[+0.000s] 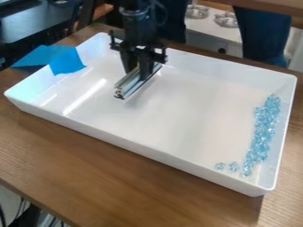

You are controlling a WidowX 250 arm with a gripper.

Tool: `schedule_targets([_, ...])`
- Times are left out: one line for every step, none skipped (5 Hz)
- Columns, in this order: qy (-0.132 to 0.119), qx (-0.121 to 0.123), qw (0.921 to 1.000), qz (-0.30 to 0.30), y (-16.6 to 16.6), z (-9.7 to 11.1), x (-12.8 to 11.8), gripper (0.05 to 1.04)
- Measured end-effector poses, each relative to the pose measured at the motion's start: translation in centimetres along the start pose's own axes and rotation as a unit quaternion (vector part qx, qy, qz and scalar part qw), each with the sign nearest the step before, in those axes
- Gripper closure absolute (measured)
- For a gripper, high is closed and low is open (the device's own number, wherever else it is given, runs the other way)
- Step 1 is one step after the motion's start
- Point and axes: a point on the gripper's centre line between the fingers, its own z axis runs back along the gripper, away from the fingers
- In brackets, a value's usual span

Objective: Sweep into pile

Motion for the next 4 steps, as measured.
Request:
schedule_targets([0.006, 0.007, 1.0000, 0.001, 2.3, -1.2, -0.3, 0.730])
schedule_targets([0.003, 0.004, 0.9998, -0.017, 2.6, -1.7, -0.6, 0.684])
schedule_targets([0.007, -0.013, 0.9987, -0.048, 2.3, -1.2, -1.7, 0.380])
schedule_targets([-0.053, 0.009, 0.9979, -0.036, 3.3, 2.9, -1.5, 0.117])
